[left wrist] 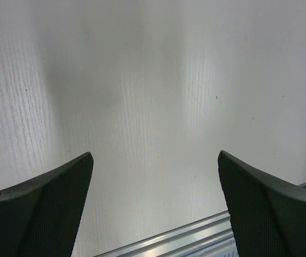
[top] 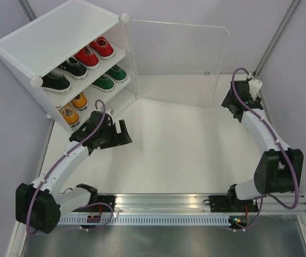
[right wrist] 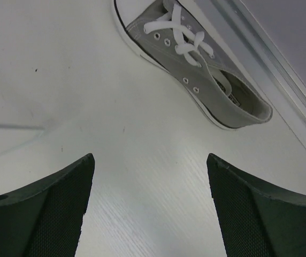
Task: Place and organize the shoes in the shoe cabinet
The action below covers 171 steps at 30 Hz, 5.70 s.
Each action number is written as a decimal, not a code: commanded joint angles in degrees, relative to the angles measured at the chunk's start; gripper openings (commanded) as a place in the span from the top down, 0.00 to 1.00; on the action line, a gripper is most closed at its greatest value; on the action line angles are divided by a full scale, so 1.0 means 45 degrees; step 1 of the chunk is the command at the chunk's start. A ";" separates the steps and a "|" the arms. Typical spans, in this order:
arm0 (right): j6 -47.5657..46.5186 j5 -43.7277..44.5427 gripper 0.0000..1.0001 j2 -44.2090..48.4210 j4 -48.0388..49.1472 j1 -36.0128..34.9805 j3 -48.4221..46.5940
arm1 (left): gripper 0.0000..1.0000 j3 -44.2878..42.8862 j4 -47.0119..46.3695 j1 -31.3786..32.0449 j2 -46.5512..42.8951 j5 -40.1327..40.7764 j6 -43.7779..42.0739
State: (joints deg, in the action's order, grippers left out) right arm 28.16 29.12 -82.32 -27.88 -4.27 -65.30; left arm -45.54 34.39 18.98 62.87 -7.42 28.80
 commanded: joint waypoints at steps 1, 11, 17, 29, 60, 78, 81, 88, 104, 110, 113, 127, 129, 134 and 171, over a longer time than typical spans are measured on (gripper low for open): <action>-0.0359 -0.0747 0.11 -0.1409 0.0666 0.0851 -0.1560 | 0.00 -0.0740 0.0248 0.0020 -0.0319 -0.0988 -0.1769; -0.0496 -0.3071 0.12 -0.4809 0.1215 0.3740 -0.2932 | 0.01 -0.0252 0.0013 0.0020 -0.0826 0.0144 -0.2103; -0.1062 -0.4070 0.13 -0.5591 0.1682 0.4347 -0.2445 | 0.01 -0.0251 -0.0006 0.0000 -0.0886 0.0359 -0.2180; -0.2195 -0.6355 0.20 -0.6257 0.2699 0.4641 -0.1779 | 0.02 -0.0232 0.0014 -0.0117 -0.0905 0.0672 -0.2200; 0.1631 -0.4342 0.99 0.2842 0.0336 -0.2776 0.4372 | 0.03 -0.0212 -0.0006 -0.0429 -0.1256 0.2098 -0.1810; -0.2408 -0.5729 0.99 -0.6638 0.3284 -1.0632 -0.5597 | 0.02 0.0178 -0.0338 -0.0527 -0.1218 0.2041 -0.0774; -0.2528 -0.5905 0.97 -0.8362 0.3364 -1.0730 -0.7220 | 0.02 0.0217 -0.0319 -0.0546 -0.1217 0.2467 -0.0716; -0.2548 -0.5750 0.64 -0.9188 0.3285 -1.0769 -0.7835 | 0.03 0.0315 -0.0221 -0.0507 -0.1277 0.2334 0.0415; -0.2197 0.0184 0.08 0.0335 0.3070 -1.0496 0.1161 | 0.10 -0.0698 -0.0181 0.2753 0.1629 0.4635 0.5785; -0.1552 0.0520 0.03 0.3931 0.3557 -0.9754 0.4523 | 0.23 -0.1753 -0.0377 0.3028 0.3117 0.5535 0.6743; -0.1357 0.0462 0.03 0.4950 0.3578 -0.9539 0.5328 | 0.29 -0.2008 -0.0416 0.3028 0.3508 0.5984 0.7212; -0.1278 -0.0456 0.03 0.5014 0.3988 -0.9500 0.6054 | 0.42 -0.2477 -0.1216 0.3028 0.6300 0.6805 0.7663; -0.1278 -0.0573 0.03 0.4857 0.3988 -0.9500 0.6054 | 0.46 -0.2575 -0.1236 0.3028 0.6653 0.6844 0.7897; -0.1297 -0.0593 0.03 0.4895 0.4008 -0.9500 0.6112 | 0.76 -0.2673 -0.1023 0.2989 0.6634 0.7156 0.8502; -0.1434 -0.0886 0.05 0.4506 0.4242 -0.9500 0.6366 | 0.98 -0.5977 0.0638 -0.1523 0.7768 1.1998 0.9512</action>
State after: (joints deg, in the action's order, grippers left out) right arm 21.69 25.34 -61.93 -10.87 -47.11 -36.86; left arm -73.73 40.58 14.02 101.25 35.20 62.96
